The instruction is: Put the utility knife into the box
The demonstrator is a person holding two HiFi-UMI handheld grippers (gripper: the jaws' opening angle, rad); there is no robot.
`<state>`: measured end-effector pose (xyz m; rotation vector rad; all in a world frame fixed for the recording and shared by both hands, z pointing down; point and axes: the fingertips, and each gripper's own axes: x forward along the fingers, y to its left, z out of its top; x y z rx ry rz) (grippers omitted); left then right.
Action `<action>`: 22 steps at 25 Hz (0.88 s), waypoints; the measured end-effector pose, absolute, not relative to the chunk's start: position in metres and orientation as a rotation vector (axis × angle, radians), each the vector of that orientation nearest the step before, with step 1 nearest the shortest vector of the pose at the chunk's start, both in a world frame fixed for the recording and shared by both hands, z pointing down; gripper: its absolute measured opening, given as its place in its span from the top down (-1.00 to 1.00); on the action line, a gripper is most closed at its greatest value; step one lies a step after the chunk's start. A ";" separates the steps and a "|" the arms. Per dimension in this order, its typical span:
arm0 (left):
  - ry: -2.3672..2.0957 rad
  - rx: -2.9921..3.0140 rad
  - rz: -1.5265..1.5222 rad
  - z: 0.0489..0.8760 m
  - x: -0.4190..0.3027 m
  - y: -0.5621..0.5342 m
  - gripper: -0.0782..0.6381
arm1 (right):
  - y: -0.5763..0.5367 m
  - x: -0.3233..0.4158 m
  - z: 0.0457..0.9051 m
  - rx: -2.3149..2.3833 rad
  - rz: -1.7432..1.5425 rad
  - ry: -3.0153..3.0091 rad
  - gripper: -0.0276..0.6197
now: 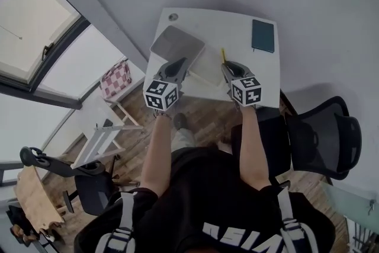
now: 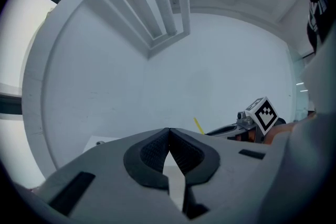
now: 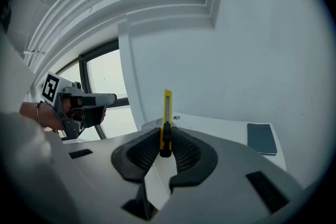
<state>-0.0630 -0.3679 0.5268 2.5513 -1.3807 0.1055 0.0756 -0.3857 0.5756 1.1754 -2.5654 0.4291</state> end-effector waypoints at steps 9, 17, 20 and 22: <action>-1.262 2.614 0.079 0.510 -0.094 -0.443 0.71 | -0.450 0.045 0.554 1.287 0.411 -2.516 0.66; -1.219 2.625 0.071 0.510 -0.129 -0.478 0.71 | -0.482 0.013 0.552 1.332 0.415 -2.483 0.66; -1.209 2.627 0.059 0.510 -0.145 -0.489 0.71 | -0.490 -0.003 0.552 1.338 0.407 -2.476 0.66; -1.197 2.630 0.056 0.511 -0.153 -0.495 0.71 | -0.493 -0.013 0.553 1.343 0.406 -2.469 0.66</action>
